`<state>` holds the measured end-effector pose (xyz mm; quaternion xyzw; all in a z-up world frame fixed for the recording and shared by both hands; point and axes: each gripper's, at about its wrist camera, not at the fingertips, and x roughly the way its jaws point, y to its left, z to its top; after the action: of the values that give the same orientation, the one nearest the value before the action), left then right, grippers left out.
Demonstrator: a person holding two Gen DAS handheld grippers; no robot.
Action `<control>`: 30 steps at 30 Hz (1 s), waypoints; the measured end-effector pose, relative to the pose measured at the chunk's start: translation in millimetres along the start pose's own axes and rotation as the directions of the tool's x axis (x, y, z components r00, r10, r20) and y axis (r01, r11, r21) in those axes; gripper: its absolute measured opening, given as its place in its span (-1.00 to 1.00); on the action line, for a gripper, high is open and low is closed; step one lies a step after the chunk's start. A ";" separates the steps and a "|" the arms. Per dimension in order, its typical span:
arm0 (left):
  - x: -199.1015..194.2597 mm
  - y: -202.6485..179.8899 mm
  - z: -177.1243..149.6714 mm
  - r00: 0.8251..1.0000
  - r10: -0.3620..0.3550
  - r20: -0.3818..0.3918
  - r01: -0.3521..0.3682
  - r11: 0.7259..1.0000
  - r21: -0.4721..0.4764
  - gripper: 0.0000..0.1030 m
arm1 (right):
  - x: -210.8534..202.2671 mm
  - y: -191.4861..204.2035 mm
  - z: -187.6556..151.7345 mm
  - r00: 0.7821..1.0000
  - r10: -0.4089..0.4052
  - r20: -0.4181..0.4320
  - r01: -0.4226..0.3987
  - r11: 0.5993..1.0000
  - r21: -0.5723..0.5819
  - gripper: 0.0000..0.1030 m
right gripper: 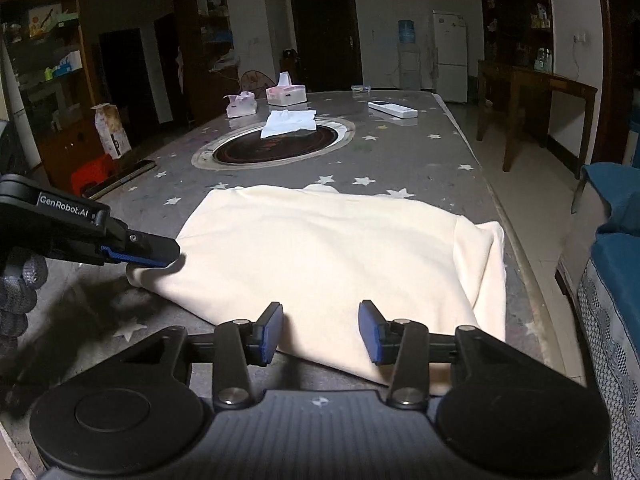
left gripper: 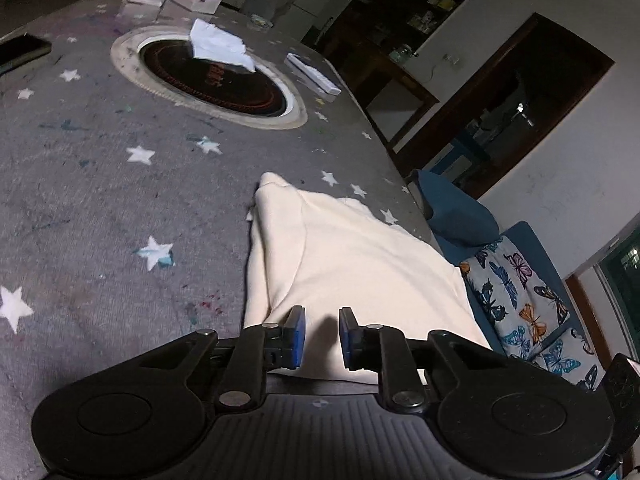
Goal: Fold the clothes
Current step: 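Open both grippers and release the folded sweatshirt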
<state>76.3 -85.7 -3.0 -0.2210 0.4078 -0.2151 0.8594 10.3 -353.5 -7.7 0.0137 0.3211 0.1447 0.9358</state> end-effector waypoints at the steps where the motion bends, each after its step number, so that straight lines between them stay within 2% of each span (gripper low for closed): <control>1: -0.1 -1.9 1.3 1.000 0.000 0.003 0.000 1.000 0.006 -0.57 | -0.5 0.6 0.5 1.000 0.001 0.003 -0.001 1.000 0.000 -0.09; 5: 6.5 -0.9 0.6 1.000 0.022 -0.002 -0.022 1.000 0.004 -0.57 | 3.1 2.4 -1.5 1.000 -0.002 -0.008 0.002 1.000 0.001 -0.03; 9: 0.3 -8.7 -3.8 0.999 0.030 0.011 -0.030 0.998 0.048 -0.50 | 1.2 7.5 -1.5 1.000 -0.006 -0.009 0.006 1.000 -0.013 0.10; 11: -2.8 -12.6 -6.0 0.999 0.034 0.018 -0.035 0.997 0.070 -0.36 | -0.1 8.3 -0.6 1.000 -0.007 -0.008 0.007 1.000 -0.005 0.16; 16: -10.6 -22.4 -11.5 0.998 0.042 0.036 -0.046 0.991 0.124 -0.04 | -3.4 13.8 -1.9 1.000 -0.017 -0.008 0.017 1.000 -0.007 0.56; 19: -15.3 -28.5 -16.2 0.998 0.049 0.046 -0.056 0.986 0.158 0.12 | -5.9 16.6 -3.8 0.999 -0.033 -0.005 0.033 0.999 -0.010 0.66; 21: -18.8 -31.9 -20.8 0.996 0.065 0.057 -0.075 0.981 0.181 0.30 | -7.7 17.5 -5.2 0.999 -0.040 -0.007 0.040 0.999 -0.004 0.72; 23: -21.6 -33.6 -25.0 0.994 0.085 0.067 -0.096 0.975 0.198 0.55 | -10.2 18.3 -7.3 0.999 -0.045 -0.008 0.045 0.999 0.006 0.74; 30: -29.3 -32.7 -36.7 0.990 0.116 0.077 -0.130 0.969 0.211 0.73 | -20.2 20.2 -13.4 0.997 -0.072 -0.002 0.072 0.997 0.014 0.98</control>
<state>24.0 -103.6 12.0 -0.1075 0.3672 -0.1970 0.9026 -18.3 -340.7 -3.9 0.0088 0.3229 0.1087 0.9401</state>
